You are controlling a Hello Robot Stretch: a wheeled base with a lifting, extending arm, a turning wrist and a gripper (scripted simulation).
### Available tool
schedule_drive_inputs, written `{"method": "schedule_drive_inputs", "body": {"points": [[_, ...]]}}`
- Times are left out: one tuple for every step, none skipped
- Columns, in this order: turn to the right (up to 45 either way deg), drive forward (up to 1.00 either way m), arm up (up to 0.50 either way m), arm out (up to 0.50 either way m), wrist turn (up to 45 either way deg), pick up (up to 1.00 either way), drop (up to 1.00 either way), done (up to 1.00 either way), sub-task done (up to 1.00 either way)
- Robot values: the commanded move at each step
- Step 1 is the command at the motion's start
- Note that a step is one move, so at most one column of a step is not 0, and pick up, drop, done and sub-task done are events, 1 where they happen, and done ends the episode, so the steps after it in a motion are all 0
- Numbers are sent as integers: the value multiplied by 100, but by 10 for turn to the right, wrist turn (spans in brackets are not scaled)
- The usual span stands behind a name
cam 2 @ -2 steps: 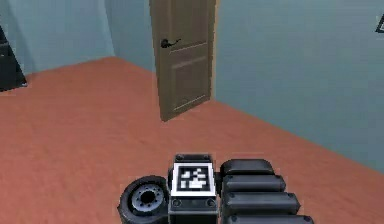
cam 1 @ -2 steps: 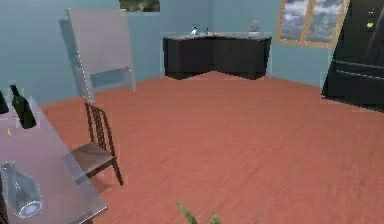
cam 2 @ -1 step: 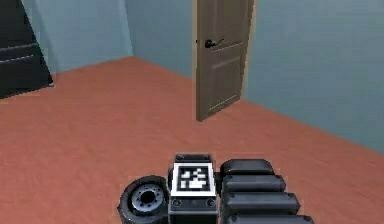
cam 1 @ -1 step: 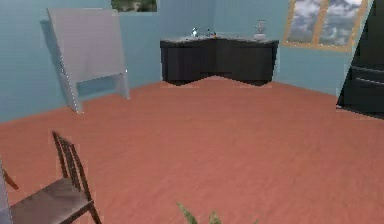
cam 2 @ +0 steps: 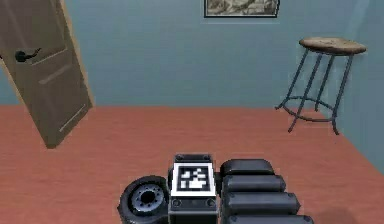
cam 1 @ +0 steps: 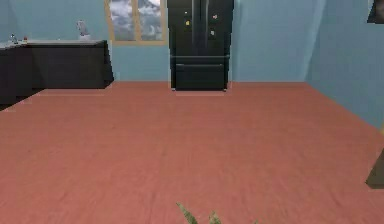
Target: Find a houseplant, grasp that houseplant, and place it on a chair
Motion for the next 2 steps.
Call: {"method": "schedule_drive_inputs", "body": {"points": [[450, 0, 0, 0, 0, 0, 0, 0, 0], [210, 0, 0, 0, 0, 0, 0, 0, 0]]}}
